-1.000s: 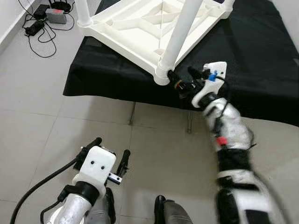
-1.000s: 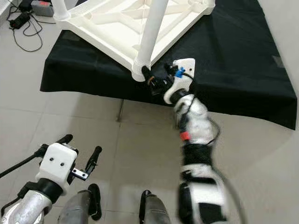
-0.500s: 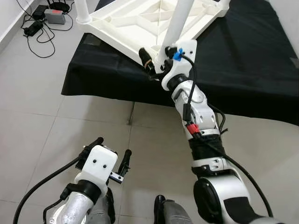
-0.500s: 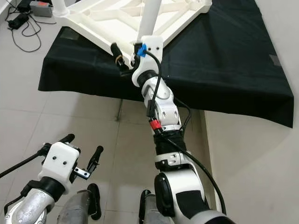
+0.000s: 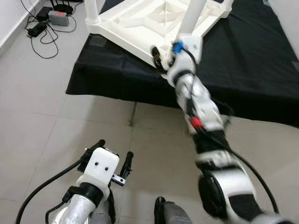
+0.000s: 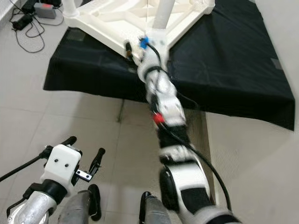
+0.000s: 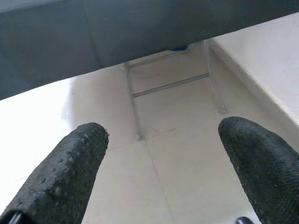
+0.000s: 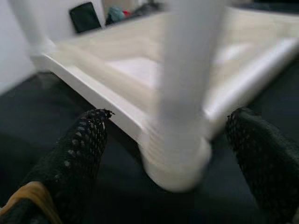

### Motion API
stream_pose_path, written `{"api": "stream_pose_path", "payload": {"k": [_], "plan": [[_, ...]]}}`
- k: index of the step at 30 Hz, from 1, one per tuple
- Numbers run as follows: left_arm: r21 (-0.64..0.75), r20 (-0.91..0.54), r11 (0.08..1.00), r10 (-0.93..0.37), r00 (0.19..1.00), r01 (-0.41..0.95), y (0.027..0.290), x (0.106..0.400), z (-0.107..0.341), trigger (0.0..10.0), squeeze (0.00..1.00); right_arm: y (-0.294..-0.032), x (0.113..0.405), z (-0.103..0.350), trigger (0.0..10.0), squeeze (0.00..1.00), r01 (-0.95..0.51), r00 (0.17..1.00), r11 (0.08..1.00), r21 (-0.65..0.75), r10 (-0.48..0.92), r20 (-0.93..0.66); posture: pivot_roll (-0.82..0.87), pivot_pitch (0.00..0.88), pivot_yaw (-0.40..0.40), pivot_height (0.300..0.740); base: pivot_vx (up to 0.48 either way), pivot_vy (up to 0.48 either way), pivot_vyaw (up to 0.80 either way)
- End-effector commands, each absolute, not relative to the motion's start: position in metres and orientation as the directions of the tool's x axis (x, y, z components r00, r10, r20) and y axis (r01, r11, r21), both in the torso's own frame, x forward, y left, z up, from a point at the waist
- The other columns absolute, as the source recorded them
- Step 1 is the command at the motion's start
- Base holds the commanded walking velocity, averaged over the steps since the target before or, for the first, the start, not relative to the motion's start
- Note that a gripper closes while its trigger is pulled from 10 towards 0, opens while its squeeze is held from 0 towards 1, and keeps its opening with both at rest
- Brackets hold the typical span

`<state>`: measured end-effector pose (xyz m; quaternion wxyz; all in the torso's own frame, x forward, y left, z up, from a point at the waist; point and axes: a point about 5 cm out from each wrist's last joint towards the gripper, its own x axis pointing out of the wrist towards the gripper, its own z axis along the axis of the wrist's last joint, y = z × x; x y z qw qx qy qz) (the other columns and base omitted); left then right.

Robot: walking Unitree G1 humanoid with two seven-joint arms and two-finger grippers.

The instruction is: Building children table

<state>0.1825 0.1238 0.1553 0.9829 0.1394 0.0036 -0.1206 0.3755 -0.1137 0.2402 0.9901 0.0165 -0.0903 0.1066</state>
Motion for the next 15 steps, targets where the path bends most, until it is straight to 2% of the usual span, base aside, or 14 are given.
{"api": "stream_pose_path", "payload": {"k": [1, 5, 7, 10, 11, 15], "plan": [[0.267, -0.073, 0.932, -0.233, 0.97, 0.244, 0.127, 0.183, 0.148, 10.0, 0.0, -0.111, 0.368, 0.231, 10.0, 0.0, -0.27, 0.95, 0.963, 0.0, 0.267, 0.16, 0.01, 0.179, -0.12, 0.74, 0.0, 0.0, 0.0], [0.272, -0.079, 0.937, -0.207, 0.975, 0.221, 0.135, 0.193, 0.143, 10.0, 0.0, -0.117, 0.348, 0.2, 10.0, 0.0, -0.336, 0.938, 0.942, -0.002, 0.335, 0.085, -0.01, 0.139, -0.114, 0.74, 0.0, 0.0, 0.0], [0.261, -0.055, 0.951, -0.157, 0.986, 0.166, 0.145, 0.207, 0.141, 10.0, 0.0, -0.128, 0.317, 0.156, 10.0, 0.0, -0.355, 0.933, 0.935, 0.017, 0.356, -0.047, -0.02, 0.076, -0.101, 0.74, 0.0, 0.0, 0.0], [0.253, -0.047, 0.956, -0.14, 0.989, 0.148, 0.149, 0.213, 0.14, 10.0, 0.0, -0.133, 0.3, 0.135, 10.0, 0.0, -0.36, 0.926, 0.933, 0.024, 0.36, -0.111, -0.02, 0.059, -0.098, 0.74, 0.0, 0.0, 0.0], [0.256, -0.067, 0.958, -0.119, 0.991, 0.132, 0.152, 0.215, 0.136, 10.0, 0.0, -0.137, 0.285, 0.119, 10.0, 0.0, -0.376, 0.913, 0.926, 0.035, 0.377, -0.155, -0.02, 0.046, -0.093, 0.74, 0.0, 0.0, -0.8], [0.231, -0.109, 0.965, -0.102, 0.989, 0.125, 0.156, 0.212, 0.123, 10.0, 0.0, -0.147, 0.273, 0.105, 10.0, 0.0, -0.354, 0.921, 0.935, 0.024, 0.353, -0.163, -0.01, 0.0, -0.087, 0.74, 0.0, 0.232, -0.8]]}}
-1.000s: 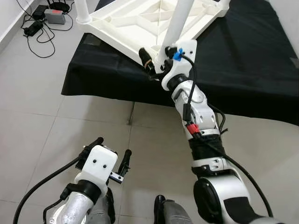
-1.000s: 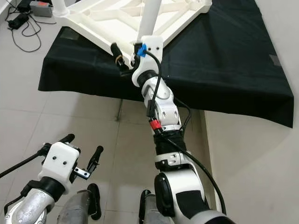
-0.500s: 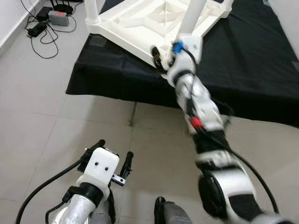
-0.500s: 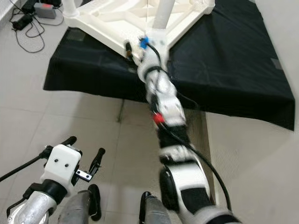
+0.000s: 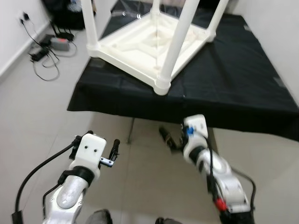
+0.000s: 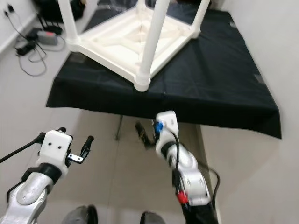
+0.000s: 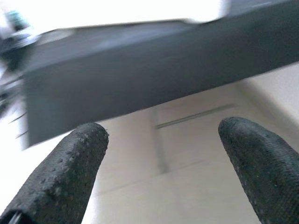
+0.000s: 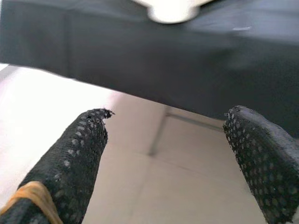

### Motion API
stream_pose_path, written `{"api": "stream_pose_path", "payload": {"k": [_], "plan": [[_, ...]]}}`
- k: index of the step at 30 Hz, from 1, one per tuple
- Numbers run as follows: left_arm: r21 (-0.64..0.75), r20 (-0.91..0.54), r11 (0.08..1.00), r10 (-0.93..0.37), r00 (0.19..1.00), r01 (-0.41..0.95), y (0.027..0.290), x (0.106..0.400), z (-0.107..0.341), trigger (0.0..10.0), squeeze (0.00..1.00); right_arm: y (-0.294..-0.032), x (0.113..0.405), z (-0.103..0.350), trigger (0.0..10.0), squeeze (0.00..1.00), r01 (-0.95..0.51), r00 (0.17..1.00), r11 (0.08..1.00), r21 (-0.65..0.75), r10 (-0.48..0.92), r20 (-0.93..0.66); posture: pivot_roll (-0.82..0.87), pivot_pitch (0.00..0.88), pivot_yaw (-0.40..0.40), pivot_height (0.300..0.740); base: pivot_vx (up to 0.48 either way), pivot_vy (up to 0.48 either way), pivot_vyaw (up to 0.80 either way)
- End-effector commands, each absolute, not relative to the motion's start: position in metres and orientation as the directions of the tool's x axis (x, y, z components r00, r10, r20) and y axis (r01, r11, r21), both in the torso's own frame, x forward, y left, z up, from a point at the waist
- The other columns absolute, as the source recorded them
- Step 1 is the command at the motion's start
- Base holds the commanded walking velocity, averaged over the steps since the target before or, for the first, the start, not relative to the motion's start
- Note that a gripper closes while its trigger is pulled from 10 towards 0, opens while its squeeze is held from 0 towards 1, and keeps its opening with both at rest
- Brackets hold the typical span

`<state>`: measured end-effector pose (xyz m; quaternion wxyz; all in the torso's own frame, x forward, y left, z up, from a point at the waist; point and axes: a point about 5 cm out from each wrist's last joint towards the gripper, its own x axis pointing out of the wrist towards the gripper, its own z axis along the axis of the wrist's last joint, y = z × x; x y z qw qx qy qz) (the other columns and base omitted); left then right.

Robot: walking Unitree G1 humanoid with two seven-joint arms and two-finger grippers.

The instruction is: Building children table

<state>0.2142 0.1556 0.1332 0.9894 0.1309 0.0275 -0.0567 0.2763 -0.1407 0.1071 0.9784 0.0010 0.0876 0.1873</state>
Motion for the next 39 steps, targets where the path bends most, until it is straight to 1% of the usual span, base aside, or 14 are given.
{"api": "stream_pose_path", "payload": {"k": [1, 5, 7, 8, 10, 15, 21, 28, 31, 33, 35, 37, 38, 39], "plan": [[0.217, -0.122, 0.969, -0.098, 0.988, 0.122, 0.159, 0.21, 0.118, 10.0, 0.0, -0.151, 0.271, 0.105, 10.0, 0.0, -0.338, 0.93, 0.941, 0.012, 0.336, -0.15, -0.01, 0.0, -0.087, 0.74, 0.0, 0.428, 0.0], [0.192, -0.132, 0.975, -0.087, 0.988, 0.111, 0.162, 0.208, 0.114, 10.0, 0.0, -0.154, 0.271, 0.104, 10.0, 0.0, -0.327, 0.932, 0.945, 0.008, 0.324, -0.161, -0.01, 0.0, -0.09, 0.74, 0.0, 0.428, 0.0], [0.136, -0.149, 0.987, -0.066, 0.987, 0.087, 0.166, 0.208, 0.107, 10.0, 0.0, -0.154, 0.271, 0.102, 10.0, 0.0, -0.347, 0.921, 0.938, 0.002, 0.341, -0.188, 0.0, 0.0, -0.091, 0.74, 0.257, 0.405, -0.8], [0.136, -0.149, 0.987, -0.066, 0.987, 0.087, 0.166, 0.208, 0.107, 10.0, 0.0, -0.154, 0.271, 0.102, 10.0, 0.0, -0.347, 0.921, 0.938, 0.002, 0.341, -0.188, 0.0, 0.0, -0.091, 0.74, 0.262, 0.401, -0.8], [0.094, -0.164, 0.992, -0.073, 0.984, 0.089, 0.164, 0.209, 0.1, 10.0, 0.0, -0.15, 0.271, 0.102, 10.0, 0.0, -0.376, 0.908, 0.927, -0.013, 0.365, -0.205, 0.0, 0.0, -0.09, 0.74, 0.268, 0.399, -0.4], [0.082, -0.167, 0.991, -0.089, 0.982, 0.104, 0.16, 0.211, 0.096, 10.0, 0.0, -0.148, 0.27, 0.103, 10.0, 0.0, -0.393, 0.9, 0.919, -0.011, 0.383, -0.206, 0.0, 0.0, -0.087, 0.74, 0.275, 0.395, -0.8], [0.076, -0.167, 0.99, -0.102, 0.981, 0.116, 0.159, 0.216, 0.094, 10.0, 0.0, -0.147, 0.271, 0.1, 10.0, 0.0, -0.392, 0.899, 0.92, -0.026, 0.377, -0.221, -0.01, 0.0, -0.073, 0.74, 0.297, 0.377, 0.0], [0.068, -0.162, 0.991, -0.106, 0.981, 0.118, 0.16, 0.217, 0.094, 10.0, 0.0, -0.147, 0.271, 0.099, 10.0, 0.0, -0.386, 0.902, 0.922, -0.017, 0.374, -0.217, -0.01, 0.0, -0.068, 0.74, 0.302, 0.373, 0.0], [0.066, -0.148, 0.988, -0.13, 0.98, 0.141, 0.16, 0.219, 0.094, 10.0, 0.0, -0.148, 0.273, 0.103, 10.0, 0.0, -0.4, 0.899, 0.916, -0.002, 0.392, -0.196, -0.01, 0.0, -0.057, 0.74, 0.33, 0.349, 0.0], [0.104, -0.131, 0.976, -0.18, 0.975, 0.194, 0.156, 0.222, 0.098, 10.0, 0.0, -0.151, 0.273, 0.111, 10.0, 0.0, -0.449, 0.879, 0.892, 0.045, 0.451, -0.157, -0.02, 0.0, -0.053, 0.74, 0.156, 0.159, 0.0], [0.104, -0.131, 0.976, -0.18, 0.975, 0.194, 0.156, 0.222, 0.098, 10.0, 0.0, -0.151, 0.273, 0.111, 10.0, 0.0, -0.449, 0.879, 0.892, 0.045, 0.451, -0.157, -0.02, 0.0, -0.053, 0.74, 0.0, 0.0, 0.0], [0.135, -0.134, 0.955, -0.248, 0.959, 0.266, 0.149, 0.225, 0.1, 10.0, 0.0, -0.158, 0.271, 0.122, 10.0, 0.0, -0.53, 0.836, 0.843, 0.096, 0.538, -0.104, -0.02, 0.0, -0.05, 0.74, 0.0, 0.0, 0.0], [0.135, -0.134, 0.955, -0.248, 0.959, 0.266, 0.149, 0.225, 0.1, 10.0, 0.0, -0.158, 0.271, 0.122, 10.0, 0.0, -0.53, 0.836, 0.843, 0.096, 0.538, -0.104, -0.02, 0.0, -0.05, 0.74, 0.0, 0.0, 0.0], [0.147, -0.132, 0.939, -0.294, 0.947, 0.312, 0.144, 0.225, 0.101, 10.0, 0.0, -0.163, 0.268, 0.128, 10.0, 0.0, -0.587, 0.8, 0.803, 0.108, 0.595, -0.076, -0.03, 0.0, -0.047, 0.74, 0.0, 0.0, 0.0]]}}
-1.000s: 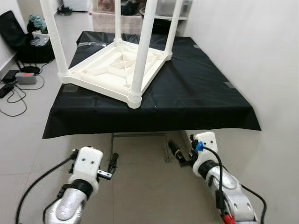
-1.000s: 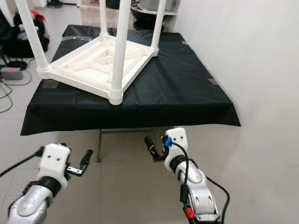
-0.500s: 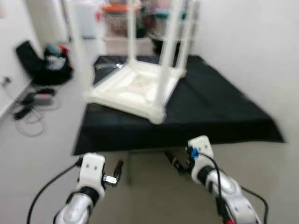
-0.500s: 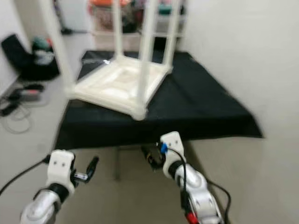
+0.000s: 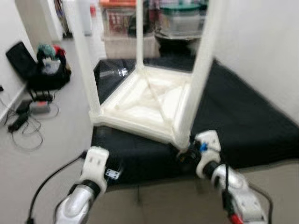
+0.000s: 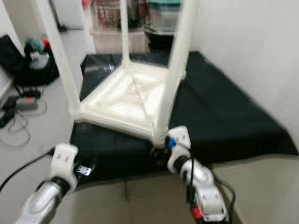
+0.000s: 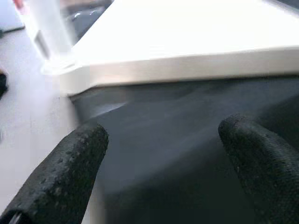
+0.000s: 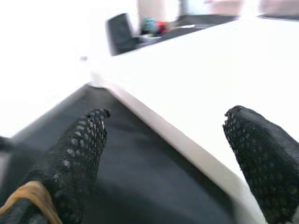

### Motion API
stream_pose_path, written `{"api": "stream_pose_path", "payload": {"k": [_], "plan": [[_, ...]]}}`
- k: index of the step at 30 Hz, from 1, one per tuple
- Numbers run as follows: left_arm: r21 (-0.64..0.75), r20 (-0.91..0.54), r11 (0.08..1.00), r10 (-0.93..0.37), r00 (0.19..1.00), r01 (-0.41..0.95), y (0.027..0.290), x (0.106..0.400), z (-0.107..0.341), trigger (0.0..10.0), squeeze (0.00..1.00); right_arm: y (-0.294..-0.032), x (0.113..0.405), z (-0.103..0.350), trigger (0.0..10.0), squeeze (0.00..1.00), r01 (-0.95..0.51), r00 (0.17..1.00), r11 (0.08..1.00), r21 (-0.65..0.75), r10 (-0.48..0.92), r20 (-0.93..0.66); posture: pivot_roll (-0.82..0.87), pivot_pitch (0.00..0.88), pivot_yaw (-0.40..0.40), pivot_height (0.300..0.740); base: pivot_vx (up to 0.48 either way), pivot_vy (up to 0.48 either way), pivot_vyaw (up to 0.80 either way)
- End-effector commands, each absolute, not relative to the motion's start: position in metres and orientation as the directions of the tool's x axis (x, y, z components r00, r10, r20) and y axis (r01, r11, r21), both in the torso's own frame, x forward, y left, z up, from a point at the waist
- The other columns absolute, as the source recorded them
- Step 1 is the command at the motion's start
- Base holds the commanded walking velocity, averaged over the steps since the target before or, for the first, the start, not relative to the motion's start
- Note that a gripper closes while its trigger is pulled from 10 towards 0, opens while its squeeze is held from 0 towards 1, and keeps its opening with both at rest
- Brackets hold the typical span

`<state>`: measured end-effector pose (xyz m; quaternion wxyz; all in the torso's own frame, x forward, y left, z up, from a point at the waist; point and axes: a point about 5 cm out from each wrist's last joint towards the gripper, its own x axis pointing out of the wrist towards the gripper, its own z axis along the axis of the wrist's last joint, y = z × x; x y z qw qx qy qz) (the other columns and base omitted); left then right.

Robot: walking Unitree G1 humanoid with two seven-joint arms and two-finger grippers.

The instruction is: Building children table

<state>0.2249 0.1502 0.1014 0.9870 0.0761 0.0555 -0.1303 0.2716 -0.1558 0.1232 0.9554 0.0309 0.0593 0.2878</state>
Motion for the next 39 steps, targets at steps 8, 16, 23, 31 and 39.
{"api": "stream_pose_path", "payload": {"k": [8, 16, 23, 31, 39], "plan": [[0.209, -0.131, 0.884, -0.398, 0.908, 0.417, 0.13, 0.221, 0.101, 10.0, 0.0, -0.2, 0.249, 0.142, 10.0, 0.0, -0.679, 0.724, 0.724, 0.117, 0.688, -0.052, -0.05, 0.0, -0.044, 0.74, 0.0, 0.0, 0.0], [0.253, -0.102, 0.882, -0.386, 0.917, 0.399, 0.134, 0.223, 0.105, 10.0, 0.0, -0.191, 0.239, 0.184, 10.0, 0.0, -0.752, 0.656, 0.61, 0.249, 0.727, 0.203, -0.07, 0.0, -0.026, 0.74, 0.0, 0.0, -0.7], [0.247, -0.086, 0.893, -0.366, 0.927, 0.375, 0.139, 0.224, 0.104, 10.0, 0.0, -0.188, 0.256, 0.195, 10.0, 0.0, -0.61, 0.792, 0.77, 0.189, 0.584, 0.175, -0.1, 0.016, -0.008, 0.74, 0.0, 0.0, -0.46], [0.283, -0.027, 0.898, -0.343, 0.939, 0.337, 0.138, 0.227, 0.108, 10.0, 0.0, -0.16, 0.282, 0.172, 10.0, 0.0, -0.513, 0.857, 0.856, -0.062, 0.507, -0.088, -0.09, 0.024, -0.014, 0.74, 0.0, 0.0, 0.0], [0.301, -0.005, 0.9, -0.328, 0.945, 0.315, 0.135, 0.225, 0.11, 10.0, 0.0, -0.166, 0.316, 0.179, 10.0, 0.0, -0.307, 0.95, 0.952, -0.024, 0.304, -0.067, -0.05, 0.038, -0.031, 0.74, 0.0, 0.0, 0.0]]}}
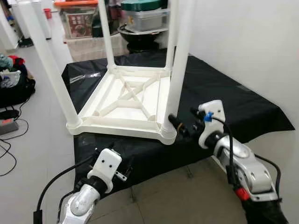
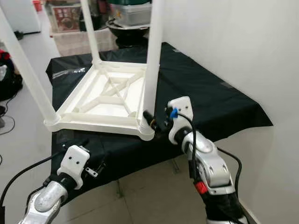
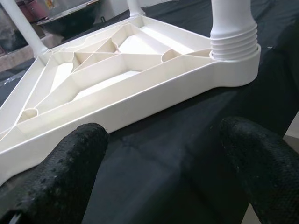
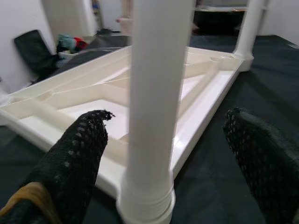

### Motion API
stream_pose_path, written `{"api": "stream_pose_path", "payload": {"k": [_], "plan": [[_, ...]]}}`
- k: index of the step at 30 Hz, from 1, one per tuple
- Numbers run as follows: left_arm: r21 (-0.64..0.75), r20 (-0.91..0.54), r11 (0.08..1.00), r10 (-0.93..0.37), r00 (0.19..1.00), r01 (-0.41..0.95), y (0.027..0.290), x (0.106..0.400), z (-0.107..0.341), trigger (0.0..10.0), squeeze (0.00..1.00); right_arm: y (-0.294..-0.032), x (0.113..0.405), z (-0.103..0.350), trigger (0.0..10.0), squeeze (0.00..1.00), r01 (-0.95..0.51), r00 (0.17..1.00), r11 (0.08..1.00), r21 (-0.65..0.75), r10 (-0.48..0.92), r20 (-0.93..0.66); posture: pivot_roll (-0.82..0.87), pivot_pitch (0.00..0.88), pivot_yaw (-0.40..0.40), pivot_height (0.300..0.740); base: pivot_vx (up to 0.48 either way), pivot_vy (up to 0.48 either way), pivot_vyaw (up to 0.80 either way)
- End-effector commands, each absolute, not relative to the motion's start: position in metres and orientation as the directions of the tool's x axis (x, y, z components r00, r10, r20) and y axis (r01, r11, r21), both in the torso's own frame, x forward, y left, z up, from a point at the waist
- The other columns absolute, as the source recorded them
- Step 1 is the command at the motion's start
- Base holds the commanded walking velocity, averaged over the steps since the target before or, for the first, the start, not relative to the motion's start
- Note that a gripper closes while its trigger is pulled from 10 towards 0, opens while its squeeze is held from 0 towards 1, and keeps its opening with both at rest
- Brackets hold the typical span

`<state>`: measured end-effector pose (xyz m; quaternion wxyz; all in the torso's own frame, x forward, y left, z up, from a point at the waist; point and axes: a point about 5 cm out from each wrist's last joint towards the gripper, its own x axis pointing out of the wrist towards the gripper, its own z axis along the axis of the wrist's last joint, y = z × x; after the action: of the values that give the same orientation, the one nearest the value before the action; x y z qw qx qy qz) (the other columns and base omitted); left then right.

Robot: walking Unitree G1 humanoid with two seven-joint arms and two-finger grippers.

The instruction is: Building children table

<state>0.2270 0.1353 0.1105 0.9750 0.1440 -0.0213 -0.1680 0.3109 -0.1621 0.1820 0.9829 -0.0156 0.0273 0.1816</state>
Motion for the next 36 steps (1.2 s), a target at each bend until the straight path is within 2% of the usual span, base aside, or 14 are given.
{"api": "stream_pose_path", "payload": {"k": [1, 7, 11, 13, 15, 19, 21, 22, 23, 24, 36], "plan": [[0.301, -0.005, 0.9, -0.328, 0.945, 0.315, 0.135, 0.225, 0.11, 10.0, 0.0, -0.166, 0.316, 0.179, 10.0, 0.0, -0.307, 0.95, 0.952, -0.024, 0.304, -0.067, -0.05, 0.038, -0.031, 0.74, 0.0, 0.0, 0.0], [0.302, 0.0, 0.9, -0.33, 0.944, 0.314, 0.133, 0.224, 0.111, 10.0, 0.0, -0.166, 0.324, 0.18, 10.0, 0.0, -0.267, 0.962, 0.963, -0.027, 0.264, -0.069, -0.04, 0.048, -0.041, 0.74, 0.0, 0.0, 0.0], [0.303, 0.013, 0.901, -0.33, 0.944, 0.311, 0.129, 0.223, 0.113, 10.0, 0.0, -0.136, 0.337, 0.186, 10.0, 0.0, -0.304, 0.951, 0.952, 0.03, 0.305, -0.042, -0.03, 0.067, -0.051, 0.74, 0.0, 0.0, 0.0], [0.303, 0.013, 0.901, -0.33, 0.944, 0.311, 0.129, 0.223, 0.113, 10.0, 0.0, -0.136, 0.337, 0.186, 10.0, 0.0, -0.304, 0.951, 0.952, 0.03, 0.305, -0.042, -0.03, 0.067, -0.051, 0.74, 0.0, 0.0, 0.0], [0.302, 0.017, 0.901, -0.331, 0.943, 0.311, 0.128, 0.222, 0.113, 10.0, 0.0, -0.122, 0.343, 0.19, 10.0, 0.0, -0.323, 0.945, 0.945, 0.056, 0.325, -0.031, -0.02, 0.074, -0.055, 0.74, 0.0, 0.0, 0.0], [0.3, 0.019, 0.902, -0.333, 0.943, 0.312, 0.126, 0.221, 0.114, 10.0, 0.0, -0.112, 0.347, 0.194, 10.0, 0.0, -0.339, 0.94, 0.939, 0.063, 0.34, -0.019, -0.01, 0.081, -0.064, 0.74, 0.0, 0.0, 0.0], [0.298, 0.021, 0.902, -0.333, 0.943, 0.312, 0.124, 0.22, 0.115, 10.0, 0.0, -0.112, 0.352, 0.195, 10.0, 0.0, -0.301, 0.953, 0.952, 0.052, 0.302, -0.025, -0.01, 0.085, -0.067, 0.74, 0.0, 0.0, 0.0], [0.298, 0.022, 0.902, -0.333, 0.943, 0.312, 0.124, 0.22, 0.115, 10.0, 0.0, -0.115, 0.354, 0.196, 6.7, 0.0, -0.276, 0.96, 0.96, 0.049, 0.278, -0.027, -0.01, 0.089, -0.068, 0.74, 0.0, 0.0, 0.0], [0.298, 0.022, 0.902, -0.333, 0.943, 0.312, 0.124, 0.22, 0.115, 10.0, 0.0, -0.116, 0.355, 0.196, 6.7, 0.0, -0.261, 0.965, 0.964, 0.047, 0.262, -0.028, -0.01, 0.089, -0.068, 0.74, 0.0, 0.0, 0.0], [0.298, 0.023, 0.902, -0.334, 0.942, 0.312, 0.124, 0.219, 0.115, 10.0, 0.0, -0.119, 0.355, 0.196, 0.0, 0.0, -0.242, 0.969, 0.969, 0.044, 0.243, -0.032, -0.01, 0.092, -0.07, 0.74, 0.0, 0.0, 0.0], [0.296, 0.02, 0.902, -0.336, 0.942, 0.316, 0.122, 0.215, 0.116, 10.0, 0.0, -0.123, 0.353, 0.195, 0.0, 0.0, -0.177, 0.982, 0.982, 0.064, 0.181, -0.056, -0.01, 0.105, -0.077, 0.74, 0.0, 0.0, 0.0]]}}
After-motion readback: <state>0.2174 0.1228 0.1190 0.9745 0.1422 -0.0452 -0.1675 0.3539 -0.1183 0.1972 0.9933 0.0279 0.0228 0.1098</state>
